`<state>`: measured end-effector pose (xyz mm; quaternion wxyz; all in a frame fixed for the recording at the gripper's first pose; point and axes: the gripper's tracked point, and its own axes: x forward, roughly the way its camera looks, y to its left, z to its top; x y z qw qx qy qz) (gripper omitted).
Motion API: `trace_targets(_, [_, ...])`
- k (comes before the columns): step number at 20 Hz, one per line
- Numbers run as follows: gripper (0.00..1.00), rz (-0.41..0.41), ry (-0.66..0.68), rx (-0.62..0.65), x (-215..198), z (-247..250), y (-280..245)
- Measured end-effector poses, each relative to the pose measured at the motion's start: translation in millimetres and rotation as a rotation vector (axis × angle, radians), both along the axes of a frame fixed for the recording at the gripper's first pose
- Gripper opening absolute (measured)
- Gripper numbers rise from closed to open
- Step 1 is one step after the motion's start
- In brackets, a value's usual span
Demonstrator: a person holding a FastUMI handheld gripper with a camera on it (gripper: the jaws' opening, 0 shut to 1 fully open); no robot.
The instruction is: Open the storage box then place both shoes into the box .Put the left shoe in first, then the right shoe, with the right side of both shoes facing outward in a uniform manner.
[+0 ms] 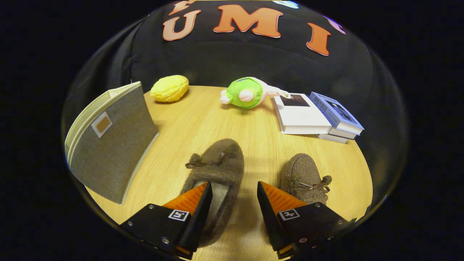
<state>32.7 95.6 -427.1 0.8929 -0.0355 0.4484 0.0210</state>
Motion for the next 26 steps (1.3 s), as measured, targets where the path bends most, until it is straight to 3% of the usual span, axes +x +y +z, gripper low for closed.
trace_targets(4, [0.60, -0.018, -0.027, -0.012, 18.4, -13.2, -2.3])
trace_targets(7, [0.39, -0.025, 0.029, 0.010, 17.2, -28.3, 8.3])
trace_targets(15, [0.07, -0.182, 0.098, 0.182, 21.2, -25.8, 11.9])
trace_targets(20, [0.06, -0.192, 0.101, 0.304, 20.8, 13.3, 40.8])
trace_targets(26, [0.06, -0.138, 0.024, 0.365, 35.9, 90.6, 90.1])
